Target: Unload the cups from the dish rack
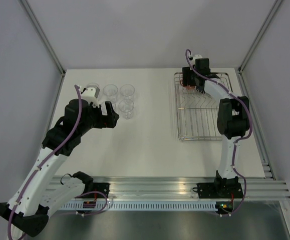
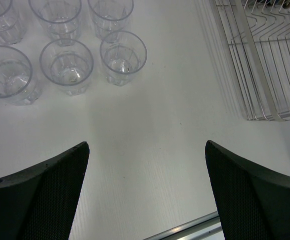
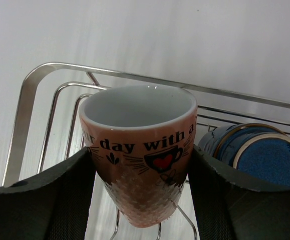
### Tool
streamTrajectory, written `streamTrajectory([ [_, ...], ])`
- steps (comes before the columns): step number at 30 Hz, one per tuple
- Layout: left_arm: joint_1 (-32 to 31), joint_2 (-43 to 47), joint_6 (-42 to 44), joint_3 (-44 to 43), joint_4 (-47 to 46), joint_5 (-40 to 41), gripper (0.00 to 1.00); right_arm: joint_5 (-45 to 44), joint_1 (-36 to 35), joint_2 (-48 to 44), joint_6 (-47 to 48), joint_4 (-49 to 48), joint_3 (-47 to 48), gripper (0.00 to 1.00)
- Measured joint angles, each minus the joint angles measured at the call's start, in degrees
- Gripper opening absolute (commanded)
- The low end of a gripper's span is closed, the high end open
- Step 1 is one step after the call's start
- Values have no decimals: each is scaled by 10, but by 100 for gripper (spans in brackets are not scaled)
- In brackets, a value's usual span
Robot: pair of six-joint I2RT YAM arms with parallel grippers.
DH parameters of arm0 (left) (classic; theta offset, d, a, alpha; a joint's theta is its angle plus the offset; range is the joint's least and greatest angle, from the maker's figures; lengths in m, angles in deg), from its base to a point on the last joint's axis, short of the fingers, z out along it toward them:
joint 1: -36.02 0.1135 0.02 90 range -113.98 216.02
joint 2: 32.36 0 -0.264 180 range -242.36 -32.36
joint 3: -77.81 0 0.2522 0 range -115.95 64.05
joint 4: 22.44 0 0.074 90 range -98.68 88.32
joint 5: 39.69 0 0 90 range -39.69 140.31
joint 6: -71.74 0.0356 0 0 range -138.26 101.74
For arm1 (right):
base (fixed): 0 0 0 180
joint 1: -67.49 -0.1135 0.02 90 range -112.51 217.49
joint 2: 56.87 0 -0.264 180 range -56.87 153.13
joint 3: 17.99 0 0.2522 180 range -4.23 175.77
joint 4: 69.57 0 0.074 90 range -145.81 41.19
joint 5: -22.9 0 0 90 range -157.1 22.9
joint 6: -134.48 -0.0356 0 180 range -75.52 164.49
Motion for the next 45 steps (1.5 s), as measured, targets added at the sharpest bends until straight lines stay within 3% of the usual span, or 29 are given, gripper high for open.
streamTrajectory([
  [7, 0, 0, 0, 0, 0, -12, 99, 4, -1, -30, 1, -39, -52, 6],
  [23, 0, -8, 0, -10, 0, -17, 99, 24, -3, -132, -1, -68, -103, 3],
  [33, 0, -74, -33, -104, -42, -103, 99, 174, -12, -343, -15, -125, -256, 2],
  [45, 0, -242, -2, -274, -59, -269, 99, 333, -144, -490, 61, -107, -361, 3],
])
